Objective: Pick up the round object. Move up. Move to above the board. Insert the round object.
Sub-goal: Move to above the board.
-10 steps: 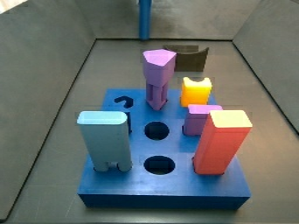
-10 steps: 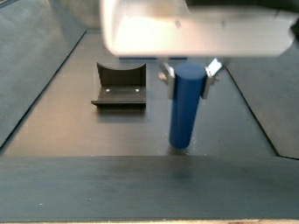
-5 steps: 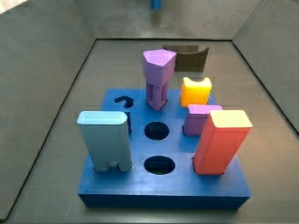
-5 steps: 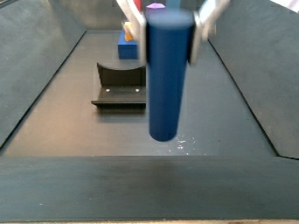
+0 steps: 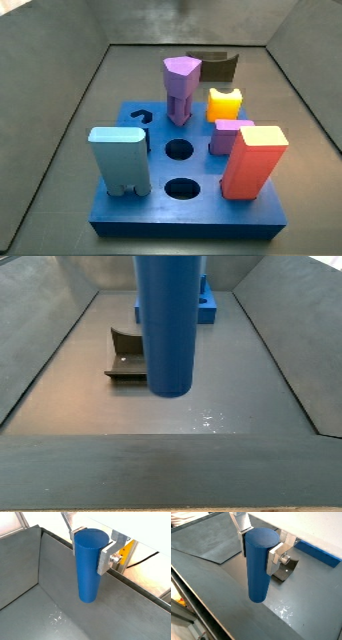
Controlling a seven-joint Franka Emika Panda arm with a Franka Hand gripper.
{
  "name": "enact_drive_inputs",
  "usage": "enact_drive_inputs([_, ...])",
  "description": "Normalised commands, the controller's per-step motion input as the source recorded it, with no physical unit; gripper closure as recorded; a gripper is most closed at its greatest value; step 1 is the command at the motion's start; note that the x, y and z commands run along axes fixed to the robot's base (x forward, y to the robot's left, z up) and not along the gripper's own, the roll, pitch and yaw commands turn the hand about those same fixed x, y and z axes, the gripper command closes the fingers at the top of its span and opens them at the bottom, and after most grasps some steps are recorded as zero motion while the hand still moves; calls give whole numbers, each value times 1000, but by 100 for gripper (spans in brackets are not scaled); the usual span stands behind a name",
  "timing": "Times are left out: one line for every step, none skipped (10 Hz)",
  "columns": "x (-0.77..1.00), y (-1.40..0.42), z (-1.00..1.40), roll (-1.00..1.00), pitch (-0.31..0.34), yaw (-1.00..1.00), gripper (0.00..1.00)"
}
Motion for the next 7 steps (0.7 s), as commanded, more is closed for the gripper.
enact_drive_inputs([369, 490, 27, -199, 141, -53, 100])
enact_drive_inputs([335, 432, 33, -218, 142, -56, 100])
enact_drive_inputs([284, 410, 28, -222, 143, -56, 100])
enact_drive_inputs([265, 408, 22, -222, 143, -56, 100])
enact_drive_inputs([241, 405, 19, -223, 143, -56, 100])
enact_drive_inputs([228, 403, 18, -225, 145, -55, 100])
enact_drive_inputs([215, 401, 20, -227, 145, -55, 100])
